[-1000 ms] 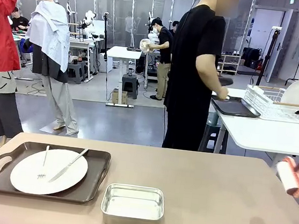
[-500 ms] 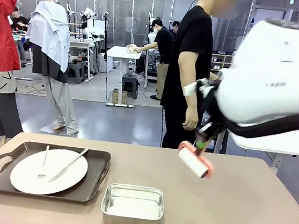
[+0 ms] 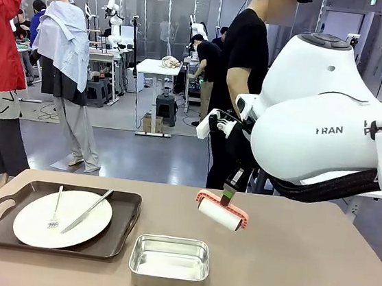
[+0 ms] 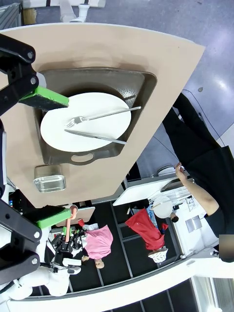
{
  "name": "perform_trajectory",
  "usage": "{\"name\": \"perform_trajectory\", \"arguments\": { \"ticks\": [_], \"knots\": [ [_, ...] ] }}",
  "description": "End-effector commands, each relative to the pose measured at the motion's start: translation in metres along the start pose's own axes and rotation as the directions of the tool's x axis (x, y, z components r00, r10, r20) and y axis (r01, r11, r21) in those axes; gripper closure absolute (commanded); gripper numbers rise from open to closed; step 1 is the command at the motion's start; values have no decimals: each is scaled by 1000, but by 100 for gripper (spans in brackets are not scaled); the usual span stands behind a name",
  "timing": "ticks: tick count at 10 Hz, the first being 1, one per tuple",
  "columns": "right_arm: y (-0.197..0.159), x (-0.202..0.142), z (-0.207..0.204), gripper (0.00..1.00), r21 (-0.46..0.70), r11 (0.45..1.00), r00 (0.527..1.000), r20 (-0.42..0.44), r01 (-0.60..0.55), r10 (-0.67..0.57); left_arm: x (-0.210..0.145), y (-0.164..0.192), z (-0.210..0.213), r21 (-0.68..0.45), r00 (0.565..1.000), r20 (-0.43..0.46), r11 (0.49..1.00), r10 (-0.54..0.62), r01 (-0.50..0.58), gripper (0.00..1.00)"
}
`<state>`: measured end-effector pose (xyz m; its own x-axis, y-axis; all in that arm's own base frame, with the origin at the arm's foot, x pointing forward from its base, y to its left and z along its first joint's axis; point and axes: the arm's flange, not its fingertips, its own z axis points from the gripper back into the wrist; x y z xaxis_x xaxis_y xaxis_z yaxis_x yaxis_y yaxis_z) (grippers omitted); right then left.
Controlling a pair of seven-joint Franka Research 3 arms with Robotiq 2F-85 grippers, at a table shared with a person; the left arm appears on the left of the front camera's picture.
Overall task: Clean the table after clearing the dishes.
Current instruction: Place the Lint Roller back on top of the Airtight Container.
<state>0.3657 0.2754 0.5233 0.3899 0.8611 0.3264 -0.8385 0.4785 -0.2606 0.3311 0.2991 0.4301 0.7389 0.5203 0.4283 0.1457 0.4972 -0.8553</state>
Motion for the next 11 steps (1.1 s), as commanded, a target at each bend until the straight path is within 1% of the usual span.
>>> {"name": "perform_trajectory", "arguments": {
  "ticks": [1,3,4,5,6,7,9,10,11],
  "knots": [
    [-4,-3,-2,78,-4,999,999,-14,53,-53,3,-2,3,-17,1000,5,1000,-3,3,0],
    [-4,-3,-2,78,-4,999,999,-14,53,-53,3,-2,3,-17,1000,5,1000,-3,3,0],
    [-7,-5,-2,78,1,1000,1000,-9,23,-23,3,-2,3,-17,1000,5,1000,-3,3,0],
    [6,22,-21,78,75,988,982,-118,-137,145,3,-2,3,-17,1000,5,1000,-3,3,0],
    [9,37,-31,78,129,977,979,-92,-170,183,3,-2,3,-17,1000,5,1000,-3,3,0],
    [14,45,-31,78,157,965,972,-69,-211,223,3,-2,3,-17,1000,5,1000,-3,3,0],
    [29,62,-32,78,167,941,949,-71,-293,308,3,-2,3,-17,1000,5,1000,-3,3,0],
    [37,72,-31,78,189,921,934,-35,-342,354,3,-2,3,-17,1000,5,1000,-3,3,0],
    [44,83,-39,78,238,891,917,-7,-386,399,3,-2,3,-17,1000,5,1000,-3,3,0]
  ]
}}
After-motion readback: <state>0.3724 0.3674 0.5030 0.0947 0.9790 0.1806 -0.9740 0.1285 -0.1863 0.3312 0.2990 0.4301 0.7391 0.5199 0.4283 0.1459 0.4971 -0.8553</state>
